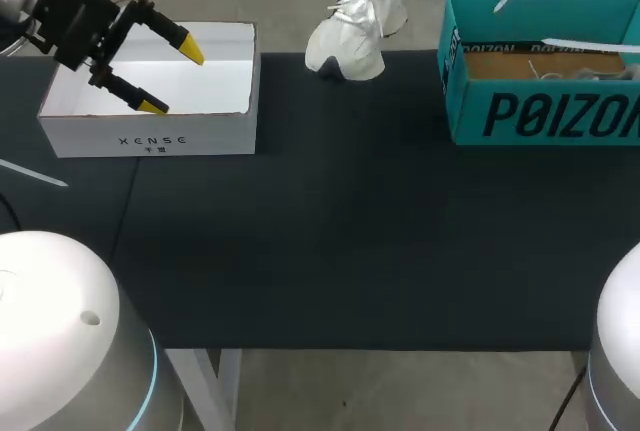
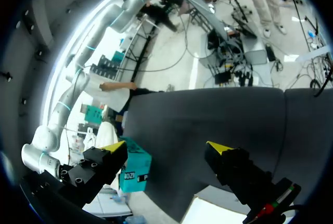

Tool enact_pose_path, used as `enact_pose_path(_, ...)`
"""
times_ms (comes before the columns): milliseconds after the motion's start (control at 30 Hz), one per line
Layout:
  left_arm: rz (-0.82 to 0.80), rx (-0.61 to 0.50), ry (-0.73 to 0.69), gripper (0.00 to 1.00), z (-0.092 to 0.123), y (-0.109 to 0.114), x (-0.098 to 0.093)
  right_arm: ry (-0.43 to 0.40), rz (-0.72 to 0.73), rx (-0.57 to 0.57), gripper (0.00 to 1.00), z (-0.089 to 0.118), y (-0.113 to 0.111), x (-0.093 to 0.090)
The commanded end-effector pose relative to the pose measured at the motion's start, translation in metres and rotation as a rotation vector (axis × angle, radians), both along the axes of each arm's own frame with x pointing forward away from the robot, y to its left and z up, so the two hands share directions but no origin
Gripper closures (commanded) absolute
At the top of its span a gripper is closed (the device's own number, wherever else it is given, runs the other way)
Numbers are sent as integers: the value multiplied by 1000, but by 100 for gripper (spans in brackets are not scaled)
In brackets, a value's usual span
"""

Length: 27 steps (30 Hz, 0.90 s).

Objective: Take the shoe out of the shoebox, open the shoe tongue, remove and reinsert the insole, then place the shoe into the shoebox

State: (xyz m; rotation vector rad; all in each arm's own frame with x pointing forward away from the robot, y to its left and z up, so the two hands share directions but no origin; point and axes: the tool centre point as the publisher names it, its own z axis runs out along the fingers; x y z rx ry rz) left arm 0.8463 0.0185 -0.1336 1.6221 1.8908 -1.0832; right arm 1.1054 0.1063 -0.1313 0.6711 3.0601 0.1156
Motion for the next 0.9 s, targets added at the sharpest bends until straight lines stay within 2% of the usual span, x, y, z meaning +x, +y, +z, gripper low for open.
enact_pose_path(33, -1, 3, 0, 0, 0, 0, 1, -2, 1, 3, 100, 11, -4, -3)
enact_pose_path(533, -1, 3, 0, 0, 0, 0, 1, -2, 1, 3, 100, 11, -4, -3)
enact_pose_path(600, -1, 3, 0, 0, 0, 0, 1, 0, -128, -38, 100, 7, -14, 6)
enact_pose_path(767, -1, 3, 0, 0, 0, 0, 1, -4, -440, -32, 100, 6, -44, 40)
enact_pose_path(900, -1, 3, 0, 0, 0, 0, 1, -31, -545, -30, 100, 13, -61, 68)
